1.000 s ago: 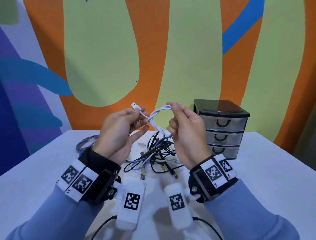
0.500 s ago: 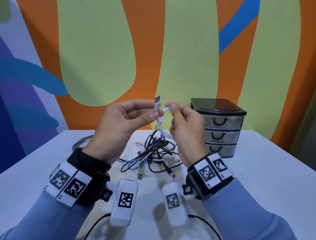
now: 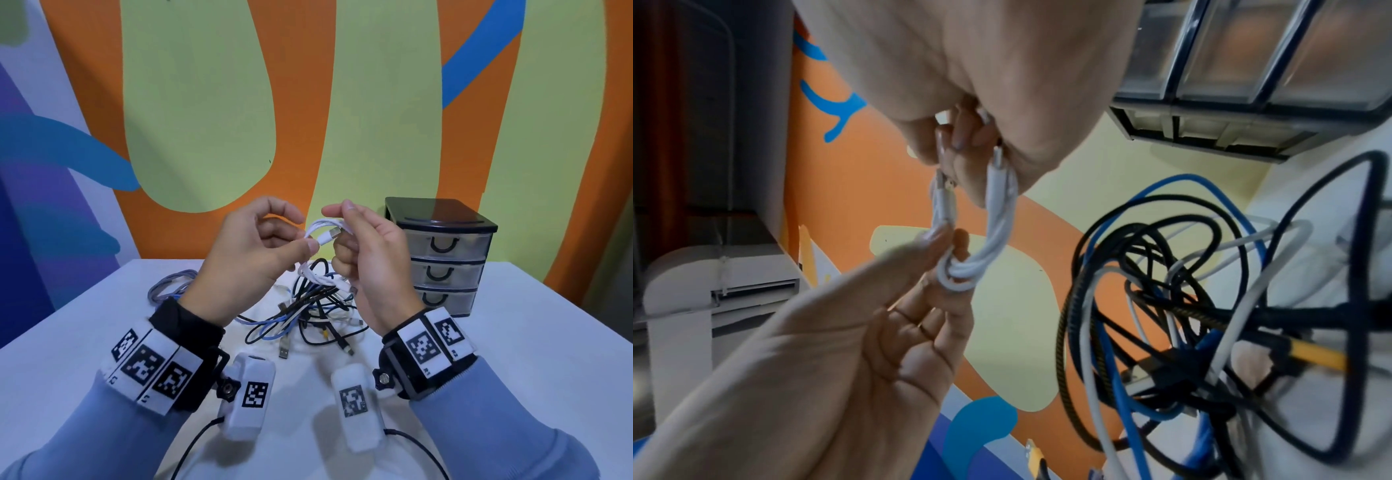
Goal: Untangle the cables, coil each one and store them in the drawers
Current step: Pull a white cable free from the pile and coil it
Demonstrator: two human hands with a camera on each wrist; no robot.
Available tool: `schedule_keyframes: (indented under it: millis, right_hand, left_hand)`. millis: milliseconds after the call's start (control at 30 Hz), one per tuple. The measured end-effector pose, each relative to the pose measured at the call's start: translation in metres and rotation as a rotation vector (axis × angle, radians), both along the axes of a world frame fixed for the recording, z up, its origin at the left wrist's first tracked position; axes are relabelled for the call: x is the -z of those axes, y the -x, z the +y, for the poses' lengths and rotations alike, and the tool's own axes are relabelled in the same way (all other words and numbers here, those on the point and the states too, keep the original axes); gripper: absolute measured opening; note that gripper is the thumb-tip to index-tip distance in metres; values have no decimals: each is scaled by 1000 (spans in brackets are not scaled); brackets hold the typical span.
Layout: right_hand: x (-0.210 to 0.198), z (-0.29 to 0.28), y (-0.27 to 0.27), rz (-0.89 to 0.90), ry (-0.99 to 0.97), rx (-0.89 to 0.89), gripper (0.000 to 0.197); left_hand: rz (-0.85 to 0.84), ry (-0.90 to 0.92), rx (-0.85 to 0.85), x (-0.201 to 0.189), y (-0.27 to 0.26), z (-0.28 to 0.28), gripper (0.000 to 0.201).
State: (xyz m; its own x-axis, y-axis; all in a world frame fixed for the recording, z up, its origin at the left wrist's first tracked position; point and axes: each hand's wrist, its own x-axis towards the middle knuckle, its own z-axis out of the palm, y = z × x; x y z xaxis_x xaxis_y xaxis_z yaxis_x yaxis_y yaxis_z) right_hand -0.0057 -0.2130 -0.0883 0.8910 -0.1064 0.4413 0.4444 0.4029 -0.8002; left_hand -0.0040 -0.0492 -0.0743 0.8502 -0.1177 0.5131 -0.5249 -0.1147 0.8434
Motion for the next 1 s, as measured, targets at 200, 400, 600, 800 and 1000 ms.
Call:
schedule_keyframes:
  millis: [200, 400, 600, 800, 1000]
  right_hand:
    - [7, 3, -5, -15, 90, 17, 13]
    - [16, 4, -10, -1, 182, 53, 14]
    - [15, 7, -10, 20, 186, 104, 11]
    - [15, 16, -8, 106, 100, -15, 17]
    - [16, 17, -11, 169, 14, -36, 12]
  left_hand:
    - [-243, -347, -365, 4, 1, -3, 17]
    - [150, 132, -45, -3, -4, 2, 27]
    - [520, 456, 229, -5, -3, 1, 25]
    - [376, 623, 103, 0, -11, -1, 9]
    - [141, 566, 6, 4, -15, 0, 12]
